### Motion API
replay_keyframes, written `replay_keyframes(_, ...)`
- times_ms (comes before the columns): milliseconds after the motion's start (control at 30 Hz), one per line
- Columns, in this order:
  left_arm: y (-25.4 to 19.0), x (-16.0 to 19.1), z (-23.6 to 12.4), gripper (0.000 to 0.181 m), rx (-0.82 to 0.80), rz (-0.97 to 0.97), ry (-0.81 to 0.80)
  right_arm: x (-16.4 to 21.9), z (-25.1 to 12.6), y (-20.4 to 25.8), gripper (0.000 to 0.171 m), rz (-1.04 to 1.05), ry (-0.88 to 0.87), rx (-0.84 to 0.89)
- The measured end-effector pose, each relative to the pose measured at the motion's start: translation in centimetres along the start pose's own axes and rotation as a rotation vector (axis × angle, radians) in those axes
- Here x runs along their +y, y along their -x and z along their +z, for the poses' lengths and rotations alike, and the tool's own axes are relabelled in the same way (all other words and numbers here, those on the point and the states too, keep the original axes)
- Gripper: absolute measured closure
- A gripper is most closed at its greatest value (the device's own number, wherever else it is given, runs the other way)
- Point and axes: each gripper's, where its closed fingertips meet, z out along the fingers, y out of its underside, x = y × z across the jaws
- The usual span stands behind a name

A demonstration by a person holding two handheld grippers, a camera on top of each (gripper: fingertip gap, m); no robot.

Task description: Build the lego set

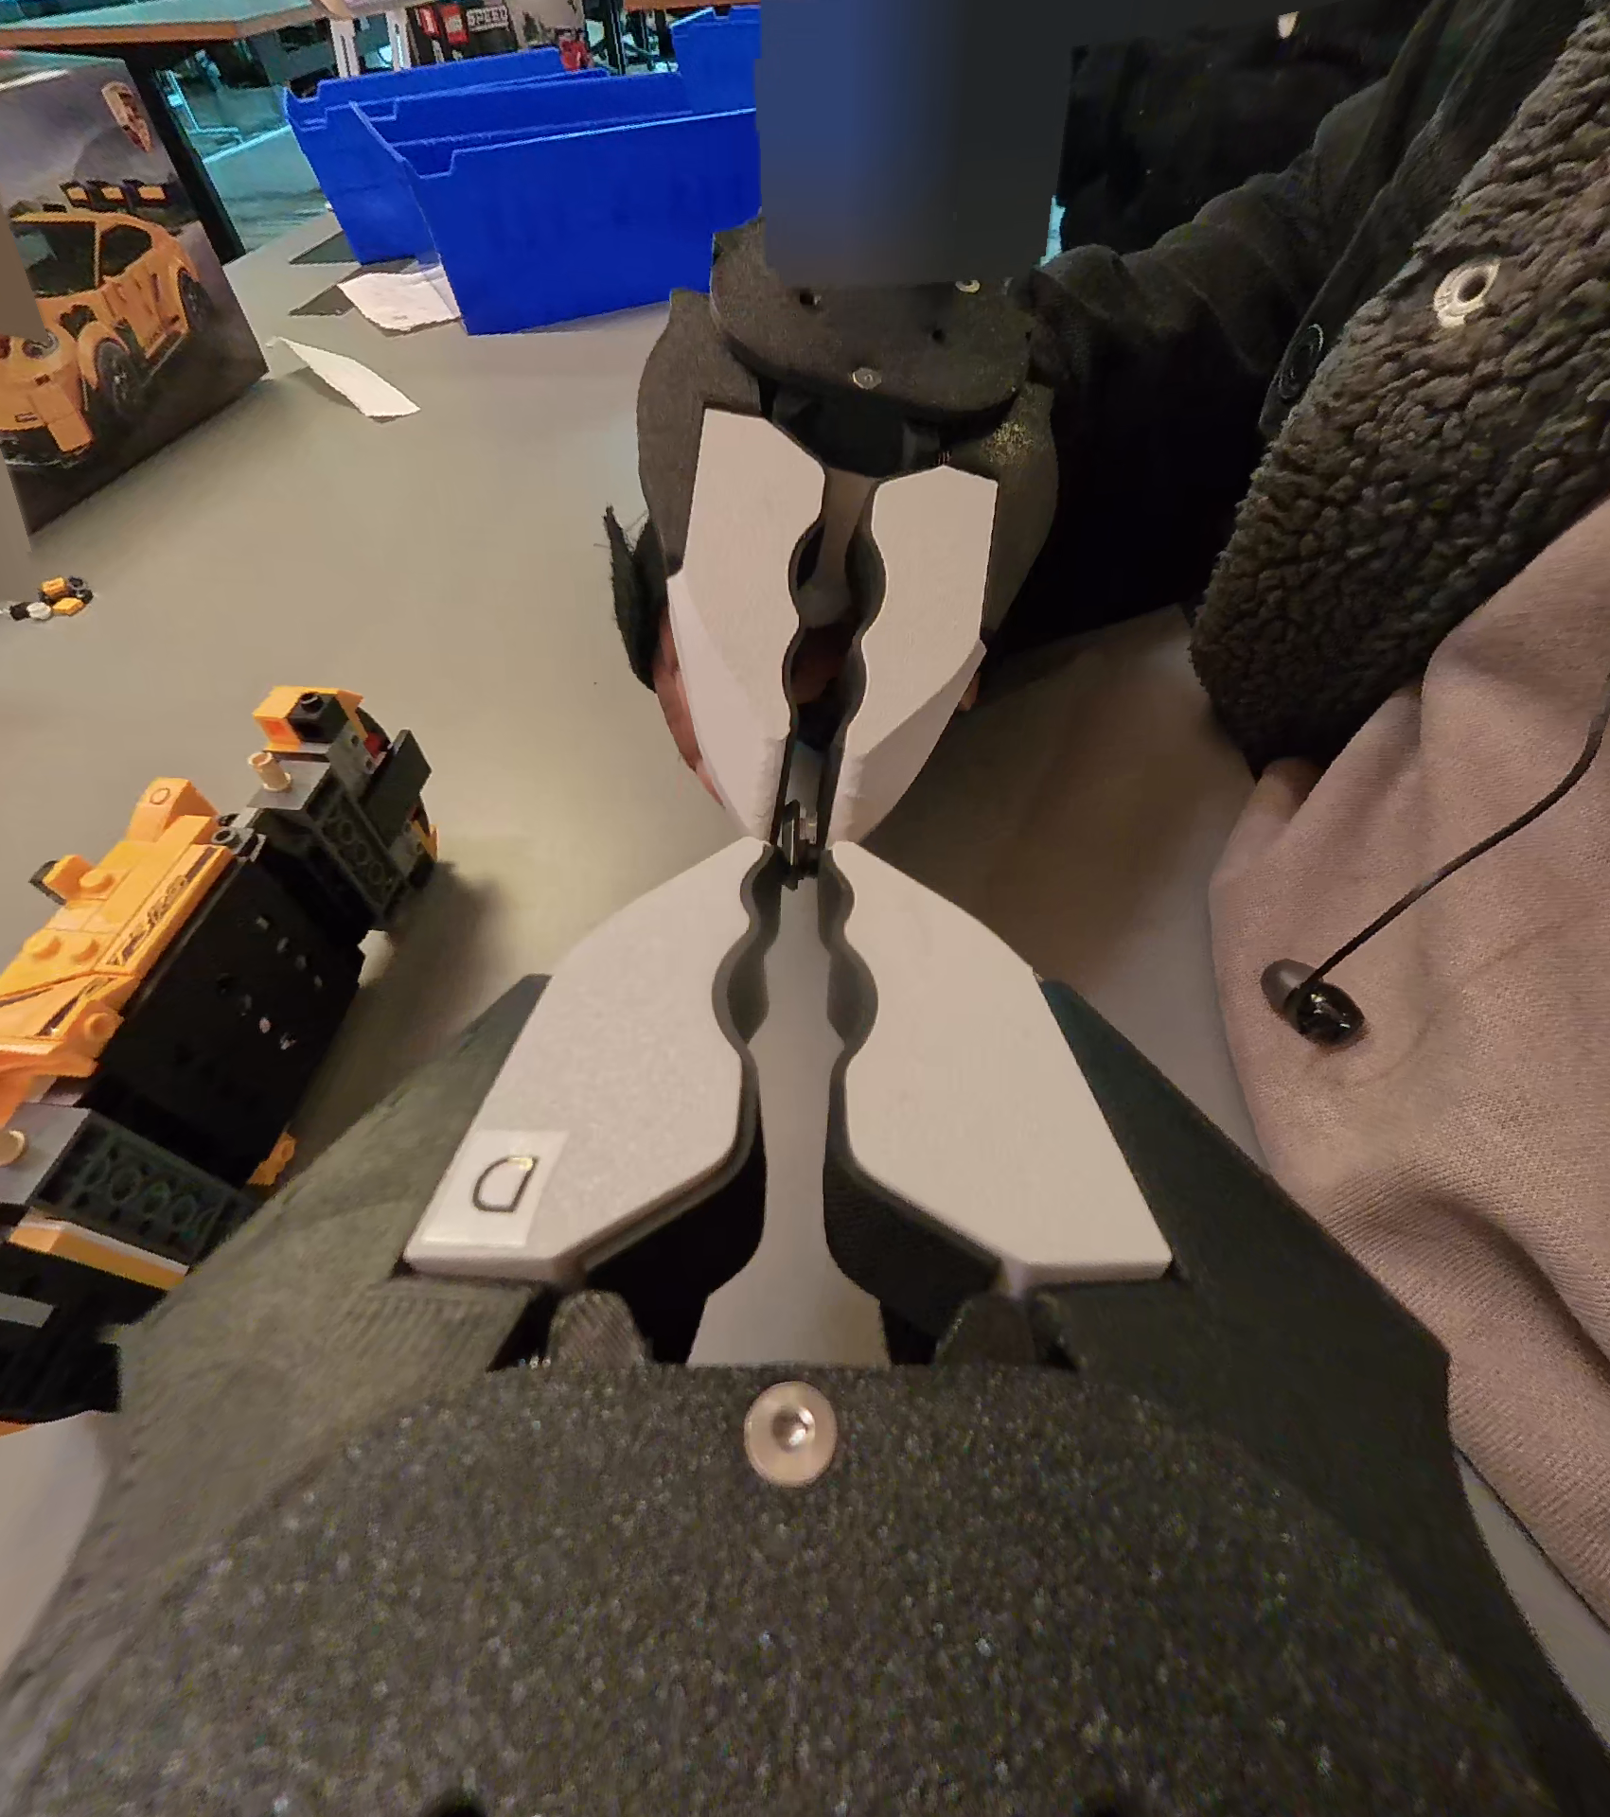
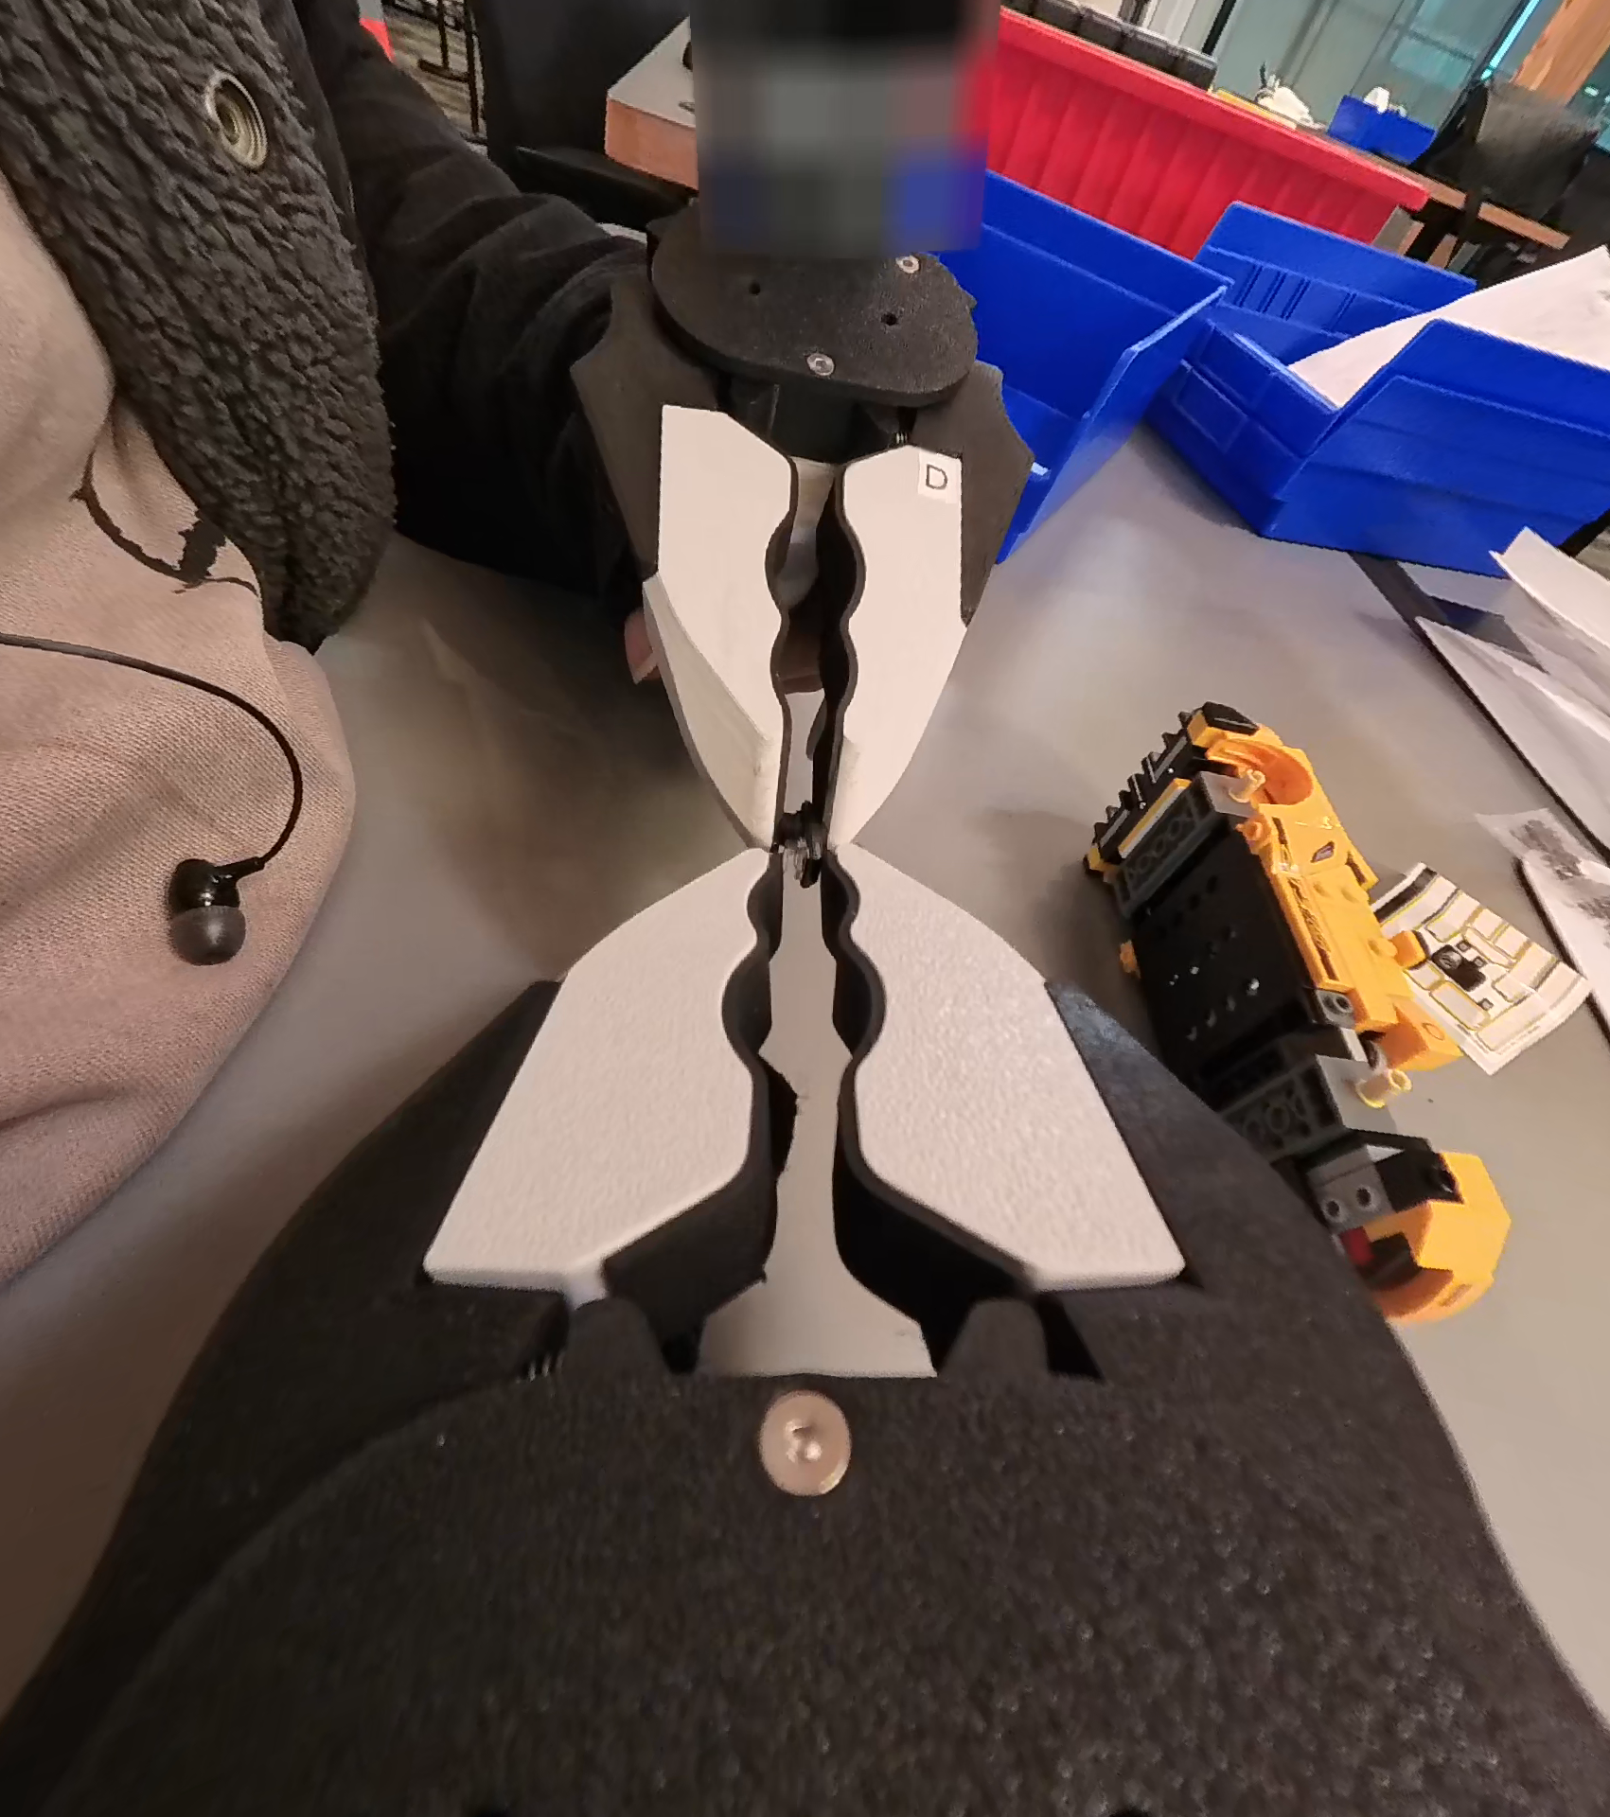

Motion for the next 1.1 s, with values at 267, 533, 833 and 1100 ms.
replay_keyframes(267,0.0,0.0,0.0,0.174,0.005,-0.008,0.003,0.1,0.0,0.0,0.164,-0.008,0.001,0.001)
replay_keyframes(533,1.6,-1.1,-1.4,0.149,-0.039,-0.032,-0.054,0.1,-0.3,-1.1,0.165,-0.012,0.013,0.054)
replay_keyframes(833,4.9,5.5,-5.8,0.167,-0.103,-0.103,0.3,1.9,-1.7,-4.1,0.165,0.044,0.075,0.158)
replay_keyframes(1100,3.6,8.1,-3.9,0.166,-0.067,-0.112,0.465,2.6,-1.2,-3.9,0.165,0.033,0.113,0.148)
